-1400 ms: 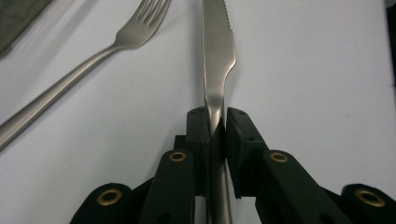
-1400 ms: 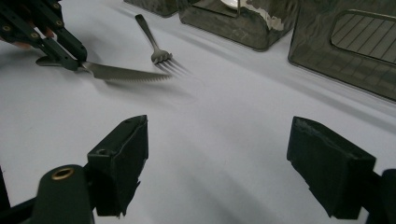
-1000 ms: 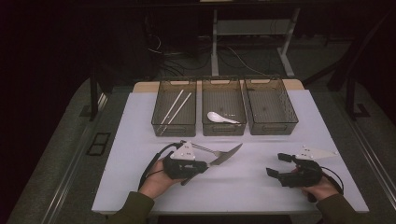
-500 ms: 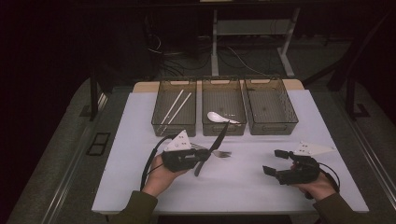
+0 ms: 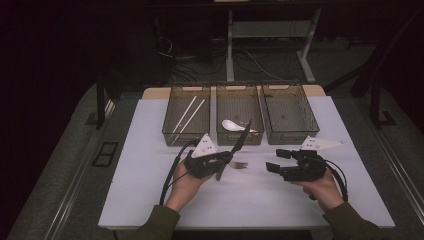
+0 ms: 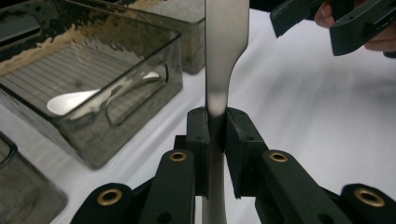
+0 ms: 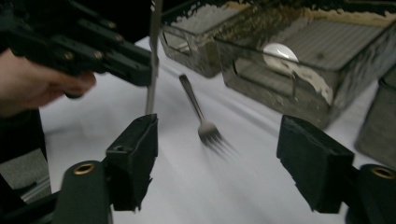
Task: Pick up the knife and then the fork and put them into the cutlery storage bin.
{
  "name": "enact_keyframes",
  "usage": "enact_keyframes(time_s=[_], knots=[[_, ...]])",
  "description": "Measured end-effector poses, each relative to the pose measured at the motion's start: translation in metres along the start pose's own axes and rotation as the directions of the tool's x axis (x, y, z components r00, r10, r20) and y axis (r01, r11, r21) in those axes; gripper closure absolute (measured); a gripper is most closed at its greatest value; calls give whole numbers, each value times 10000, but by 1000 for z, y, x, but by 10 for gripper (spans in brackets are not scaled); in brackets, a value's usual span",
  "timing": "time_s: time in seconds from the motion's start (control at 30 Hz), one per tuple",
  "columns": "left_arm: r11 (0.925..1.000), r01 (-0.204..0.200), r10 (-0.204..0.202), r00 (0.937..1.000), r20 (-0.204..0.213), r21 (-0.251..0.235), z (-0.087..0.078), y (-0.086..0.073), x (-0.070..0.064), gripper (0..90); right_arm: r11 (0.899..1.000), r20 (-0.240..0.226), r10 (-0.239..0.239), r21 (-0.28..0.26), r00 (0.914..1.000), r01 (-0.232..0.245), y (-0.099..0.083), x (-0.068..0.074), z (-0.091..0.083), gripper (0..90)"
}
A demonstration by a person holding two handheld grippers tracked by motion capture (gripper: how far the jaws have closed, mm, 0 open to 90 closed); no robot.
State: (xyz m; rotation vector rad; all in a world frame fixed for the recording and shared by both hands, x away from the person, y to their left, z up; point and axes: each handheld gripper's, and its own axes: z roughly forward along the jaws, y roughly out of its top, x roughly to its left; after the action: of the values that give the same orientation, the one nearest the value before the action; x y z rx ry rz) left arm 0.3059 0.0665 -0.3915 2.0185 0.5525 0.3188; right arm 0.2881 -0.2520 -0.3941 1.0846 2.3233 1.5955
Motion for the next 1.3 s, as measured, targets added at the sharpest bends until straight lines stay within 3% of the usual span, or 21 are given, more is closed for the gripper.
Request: enact_keyframes(time_s=[0.27, 0.57, 0.9, 1.13, 1.3], knots=[[9997, 23, -29, 9997, -238, -241, 13, 6, -6, 791, 9982, -726, 162, -561, 9972, -203, 21, 3, 22, 438], [9989, -61, 42, 9991, -428, -454, 16, 9, -14, 791, 9964, -1440, 366, -699, 9889, -470, 32, 7, 43, 595], [9986, -85, 53, 9981, -608, -516, 16, 7, -16, 791, 9940, -1730, 514, -864, 9836, -672, 38, 11, 59, 759], [9980, -65, 27, 9981, -611, -626, 16, 7, -16, 792, 9917, -1621, 466, -1111, 9857, -651, 40, 11, 60, 874], [9979, 49, -79, 9989, -452, -651, 16, 8, -15, 792, 9913, -1594, 399, -1180, 9864, -592, 41, 13, 59, 884]])
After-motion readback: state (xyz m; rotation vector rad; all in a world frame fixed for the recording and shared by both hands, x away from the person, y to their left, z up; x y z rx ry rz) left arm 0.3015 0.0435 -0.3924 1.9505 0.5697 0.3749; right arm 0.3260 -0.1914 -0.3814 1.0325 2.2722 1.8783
